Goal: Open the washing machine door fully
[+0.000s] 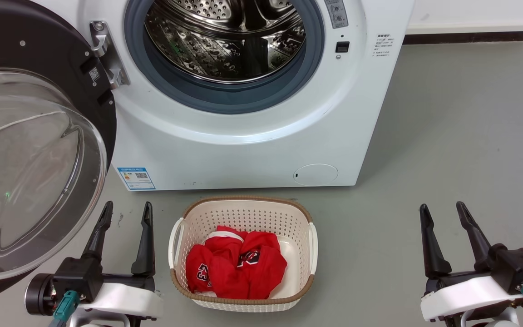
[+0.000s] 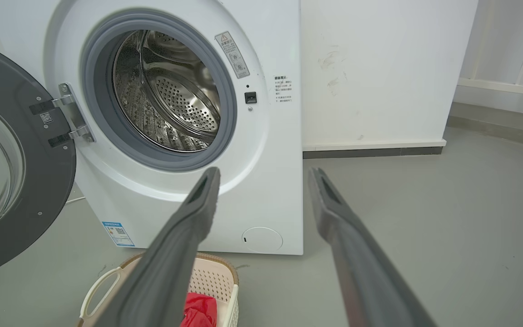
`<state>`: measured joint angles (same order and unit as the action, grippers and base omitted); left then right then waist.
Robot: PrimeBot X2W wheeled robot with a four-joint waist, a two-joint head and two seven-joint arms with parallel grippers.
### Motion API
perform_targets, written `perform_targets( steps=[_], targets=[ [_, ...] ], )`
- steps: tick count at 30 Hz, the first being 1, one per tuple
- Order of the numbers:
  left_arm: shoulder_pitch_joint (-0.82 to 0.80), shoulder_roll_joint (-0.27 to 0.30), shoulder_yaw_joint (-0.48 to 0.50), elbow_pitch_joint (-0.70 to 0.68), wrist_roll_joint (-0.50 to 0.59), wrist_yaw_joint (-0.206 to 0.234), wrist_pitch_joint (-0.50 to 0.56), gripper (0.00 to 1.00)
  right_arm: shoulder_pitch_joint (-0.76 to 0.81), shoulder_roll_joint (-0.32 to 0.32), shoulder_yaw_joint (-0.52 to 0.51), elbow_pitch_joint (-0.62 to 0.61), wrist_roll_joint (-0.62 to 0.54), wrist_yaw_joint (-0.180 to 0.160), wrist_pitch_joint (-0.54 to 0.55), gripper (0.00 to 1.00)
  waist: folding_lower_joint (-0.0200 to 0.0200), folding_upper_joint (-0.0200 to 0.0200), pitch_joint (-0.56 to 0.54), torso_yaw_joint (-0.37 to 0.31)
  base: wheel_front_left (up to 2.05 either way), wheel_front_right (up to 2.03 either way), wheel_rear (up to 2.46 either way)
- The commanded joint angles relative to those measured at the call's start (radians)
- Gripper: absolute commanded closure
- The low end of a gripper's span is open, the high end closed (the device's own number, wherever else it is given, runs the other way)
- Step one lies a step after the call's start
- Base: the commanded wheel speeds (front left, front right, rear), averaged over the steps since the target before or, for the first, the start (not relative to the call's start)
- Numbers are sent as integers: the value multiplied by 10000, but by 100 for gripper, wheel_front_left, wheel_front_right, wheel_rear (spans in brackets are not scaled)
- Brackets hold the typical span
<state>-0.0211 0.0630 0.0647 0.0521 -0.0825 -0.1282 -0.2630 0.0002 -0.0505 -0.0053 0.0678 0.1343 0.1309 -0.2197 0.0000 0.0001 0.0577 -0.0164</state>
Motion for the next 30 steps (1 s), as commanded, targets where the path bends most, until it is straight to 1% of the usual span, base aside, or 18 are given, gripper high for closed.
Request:
perform_targets(
  steps=[1, 17, 18, 22, 25, 26, 27, 30],
  targets=[
    [-128, 4, 8, 13, 5, -19, -20, 0, -63, 9, 14, 20, 48, -3, -62, 0, 0, -1, -7, 5, 0, 0, 0],
    [-152, 35, -13, 63, -73, -26, -20, 0, -96, 9, 35, 142, 185, -3, -103, 0, 0, -1, -43, 55, 0, 0, 0],
    [-36, -6, -4, 106, -37, -10, 0, 100, 12, 2, 31, 153, 157, 0, -85, 100, 0, -1, -42, 56, 0, 0, 0],
    [126, -73, 6, 490, -154, -10, 63, 100, 227, 1, 53, 473, 278, 0, -64, 100, 0, -1, -45, 58, 0, 0, 0],
    [53, -75, 52, 580, -795, -10, 246, 100, 196, -35, 57, 491, 943, 0, 33, 100, 0, -1, -57, 61, 0, 0, 0],
    [53, -75, 52, 580, -795, -10, 246, 100, 196, -35, 57, 491, 943, 0, 33, 100, 0, -1, -57, 61, 0, 0, 0],
    [25, -76, 68, 618, -1215, -11, 351, 100, 154, -65, 56, 529, 1379, 0, 105, 100, 0, -1, -65, 63, 0, 0, 0],
    [-11, -77, 83, 663, -1819, -11, 495, 100, 86, -104, 55, 589, 2000, 0, 208, 100, 0, -1, -77, 65, 0, 0, 0]
  ],
)
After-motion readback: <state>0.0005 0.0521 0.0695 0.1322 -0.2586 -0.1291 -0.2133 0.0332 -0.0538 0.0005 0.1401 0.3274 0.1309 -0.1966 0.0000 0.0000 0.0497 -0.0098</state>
